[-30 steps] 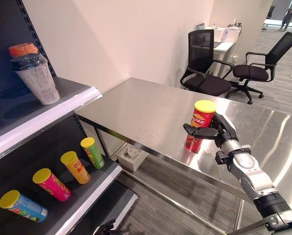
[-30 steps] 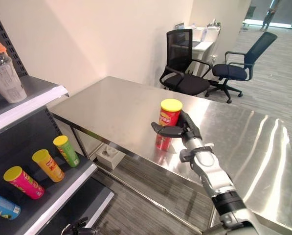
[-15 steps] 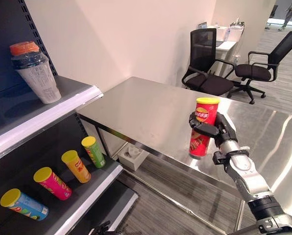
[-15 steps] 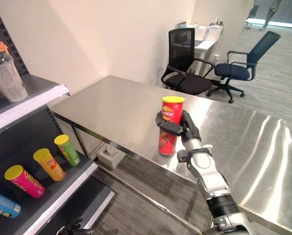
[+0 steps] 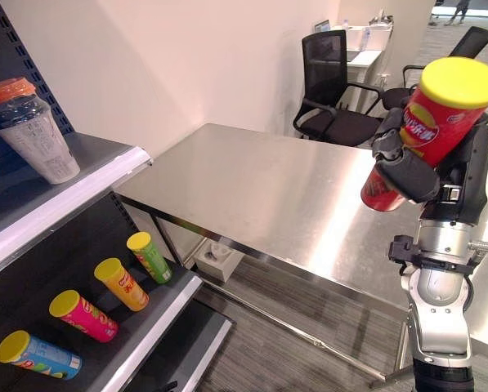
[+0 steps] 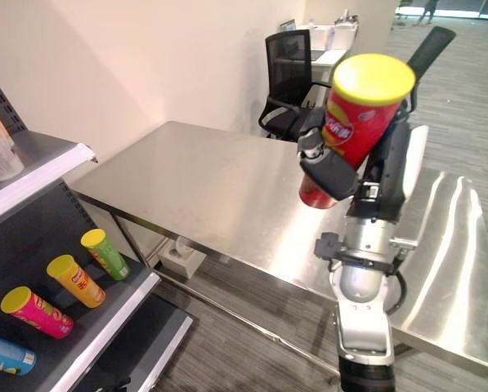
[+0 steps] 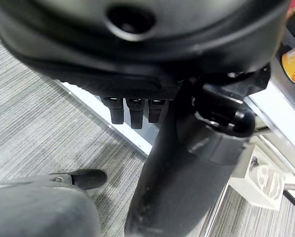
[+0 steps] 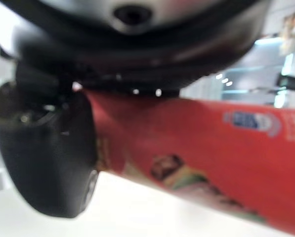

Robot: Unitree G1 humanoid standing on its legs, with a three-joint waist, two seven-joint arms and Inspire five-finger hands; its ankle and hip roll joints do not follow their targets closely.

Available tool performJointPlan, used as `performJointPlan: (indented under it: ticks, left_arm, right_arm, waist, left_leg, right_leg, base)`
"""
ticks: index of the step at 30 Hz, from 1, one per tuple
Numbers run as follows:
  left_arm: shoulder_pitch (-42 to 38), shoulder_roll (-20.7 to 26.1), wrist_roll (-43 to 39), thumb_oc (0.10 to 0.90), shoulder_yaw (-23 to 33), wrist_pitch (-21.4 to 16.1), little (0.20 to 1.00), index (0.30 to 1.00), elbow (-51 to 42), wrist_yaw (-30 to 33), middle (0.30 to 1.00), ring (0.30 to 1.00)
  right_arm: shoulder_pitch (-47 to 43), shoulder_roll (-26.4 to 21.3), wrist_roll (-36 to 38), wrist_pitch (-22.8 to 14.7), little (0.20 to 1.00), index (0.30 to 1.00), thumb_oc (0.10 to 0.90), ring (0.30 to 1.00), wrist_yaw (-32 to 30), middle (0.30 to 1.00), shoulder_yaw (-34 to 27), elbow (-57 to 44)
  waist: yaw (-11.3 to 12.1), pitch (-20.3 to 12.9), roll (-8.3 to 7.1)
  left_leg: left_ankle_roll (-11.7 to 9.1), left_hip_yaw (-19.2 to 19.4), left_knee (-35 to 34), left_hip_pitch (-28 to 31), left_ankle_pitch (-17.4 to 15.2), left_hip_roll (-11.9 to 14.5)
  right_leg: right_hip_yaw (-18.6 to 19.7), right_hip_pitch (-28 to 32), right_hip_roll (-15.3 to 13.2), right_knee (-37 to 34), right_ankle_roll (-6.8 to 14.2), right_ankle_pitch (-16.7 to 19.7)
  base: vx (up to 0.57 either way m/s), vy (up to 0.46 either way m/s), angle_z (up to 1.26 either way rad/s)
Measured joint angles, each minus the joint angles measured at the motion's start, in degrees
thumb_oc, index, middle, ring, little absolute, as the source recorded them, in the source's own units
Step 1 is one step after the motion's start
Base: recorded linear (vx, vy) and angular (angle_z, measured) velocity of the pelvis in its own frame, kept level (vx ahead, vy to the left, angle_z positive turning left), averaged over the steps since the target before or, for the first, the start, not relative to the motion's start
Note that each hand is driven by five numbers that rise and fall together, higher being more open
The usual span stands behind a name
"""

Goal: Put the goods on the table back onto the shelves and tidy them up.

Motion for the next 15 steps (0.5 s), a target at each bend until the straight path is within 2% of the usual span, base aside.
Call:
performJointPlan:
  ticks: [2, 4, 5, 6, 7, 8, 9, 10, 11, 12, 15]
  left_arm:
    - [-0.4, -0.2, 0.0, 0.800, 0.0, 0.0, 0.900, 0.900, 0.8, 0.4, 0.900, 0.900]
    - [-0.7, -0.7, 0.0, 0.800, 0.0, -0.5, 0.900, 0.900, 1.2, 0.5, 0.900, 0.900]
    - [-0.3, -0.9, 0.0, 0.800, 0.0, -0.6, 0.900, 0.900, 1.3, 0.7, 0.900, 0.900]
    - [-0.3, -0.8, 0.0, 0.800, 0.1, -1.0, 0.900, 0.900, 1.1, 0.5, 0.900, 0.900]
    - [-0.1, -0.5, 0.0, 0.800, 0.2, -1.3, 0.900, 0.900, 1.1, 0.5, 0.900, 0.900]
    - [-0.4, 0.0, 0.0, 0.800, 0.2, -1.4, 0.900, 0.900, 0.9, 0.5, 0.900, 0.900]
    - [-0.7, -0.4, 0.0, 0.800, 0.1, -1.4, 0.900, 0.900, 1.3, 0.7, 0.900, 0.900]
    - [-0.8, -0.4, 0.0, 0.800, 0.0, -1.5, 0.900, 0.900, 1.3, 0.6, 0.900, 0.900]
    - [-0.1, -0.7, 0.2, 0.800, -0.1, -1.4, 0.900, 0.900, 1.4, 0.7, 0.900, 0.900]
    - [0.5, -0.5, 0.8, 0.800, -2.0, -1.2, 0.900, 0.900, -0.1, 0.9, 0.900, 0.900]
    - [-0.1, -0.7, 1.4, 0.800, -3.0, -1.2, 0.900, 0.900, 0.1, 1.5, 0.900, 0.900]
  right_arm:
    - [4.7, 2.2, 0.4, -0.4, 0.300, 0.300, 0.400, 0.300, 1.8, 0.300, 1.9, -0.5]
    - [14.9, 1.3, 1.3, -0.7, 0.300, 0.300, 0.400, 0.300, 6.5, 0.300, 6.3, -0.4]
    - [18.1, -0.1, 1.5, 0.4, 0.300, 0.300, 0.400, 0.300, 8.9, 0.300, 8.4, -0.2]
    - [20.4, -0.8, 1.8, 0.3, 0.300, 0.300, 0.400, 0.300, 10.2, 0.300, 9.6, 0.2]
    - [22.5, -1.6, 2.0, 0.3, 0.300, 0.300, 0.400, 0.300, 11.2, 0.300, 10.6, 0.3]
    - [23.2, -2.7, 2.0, 0.3, 0.300, 0.300, 0.400, 0.300, 11.9, 0.300, 11.3, 0.7]
    - [23.1, -4.1, 2.0, 0.3, 0.300, 0.300, 0.400, 0.300, 12.0, 0.300, 11.7, 1.9]
    - [23.0, -5.1, 2.0, 0.4, 0.300, 0.300, 0.400, 0.300, 12.1, 0.300, 12.2, 2.5]
    - [22.9, -7.2, 1.8, 0.4, 0.300, 0.300, 0.400, 0.300, 12.0, 0.300, 12.6, 2.7]
    - [21.9, -12.9, 1.1, -0.3, 0.300, 0.300, 0.400, 0.300, 11.1, 0.300, 15.5, 2.7]
    - [15.1, -15.7, 0.4, -1.6, 0.300, 0.300, 0.400, 0.300, 10.9, 0.300, 22.1, 4.4]
  waist:
    - [-0.4, 0.3, 0.49]
    - [-1.9, 1.3, 1.73]
    - [-2.7, 1.6, 2.02]
    - [-3.1, 1.5, 1.91]
    - [-3.3, 1.2, 1.52]
    - [-3.1, 1.3, 0.94]
    - [-3.2, 1.5, 1.84]
    - [-2.6, 1.5, 1.96]
    - [-2.1, 1.5, 2.07]
    - [-1.6, 1.5, 1.82]
    - [-0.7, 0.9, 2.32]
  left_leg:
    - [0.0, -0.1, 0.0, -0.1, 0.0, 0.1]
    - [-0.2, -1.8, 0.0, -0.3, 0.1, 1.0]
    - [0.2, -2.2, 0.1, -0.5, 0.5, 1.2]
    - [0.1, -3.4, 0.2, -1.2, 1.0, 1.1]
    - [-0.2, -4.6, 0.0, -2.4, 1.6, 1.0]
    - [-0.8, -5.3, 0.1, -3.6, 2.4, 0.7]
    - [-1.1, -6.1, 0.1, -3.9, 2.8, 1.6]
    - [-0.7, -4.7, 0.2, -4.0, 2.6, 2.3]
    - [-1.5, -4.4, 0.2, -4.3, 3.8, 3.1]
    - [-1.4, -5.1, 0.3, -4.3, 4.0, 3.4]
    - [-2.0, -6.4, 0.3, -6.7, 4.5, 4.4]
  right_leg:
    - [0.3, -0.8, 0.0, 1.5, 0.0, -0.1]
    - [6.5, -4.7, 0.9, 9.8, 0.0, -0.2]
    - [11.2, -6.4, 1.6, 12.1, 0.3, -0.9]
    - [15.9, -6.6, 3.2, 11.0, 0.0, -1.9]
    - [21.5, -5.4, 4.2, 6.3, -0.2, -1.5]
    - [22.9, -4.1, 3.9, 0.8, -0.3, -1.2]
    - [21.3, -3.0, 4.5, -2.0, -0.6, 1.3]
    - [20.8, -2.4, 4.9, -3.6, -1.0, 2.2]
    - [19.6, -1.8, 5.5, -4.1, -1.3, 2.4]
    - [17.8, -1.0, 5.9, -5.3, -1.7, 2.8]
    - [15.9, -1.6, 7.6, -6.7, -2.8, 3.9]
  base:
    - [-0.14, -0.022, 0.00]
    - [-0.16, -0.031, 0.30]
    - [-0.16, -0.027, 0.41]
    - [-0.14, -0.047, 0.52]
    - [-0.09, -0.045, 0.56]
    - [-0.13, -0.118, 0.62]
    - [-0.15, -0.116, 0.41]
    - [-0.15, -0.116, 0.36]
    - [-0.18, -0.117, 0.51]
    - [-0.16, -0.120, 0.58]
    - [-0.19, -0.083, 0.41]
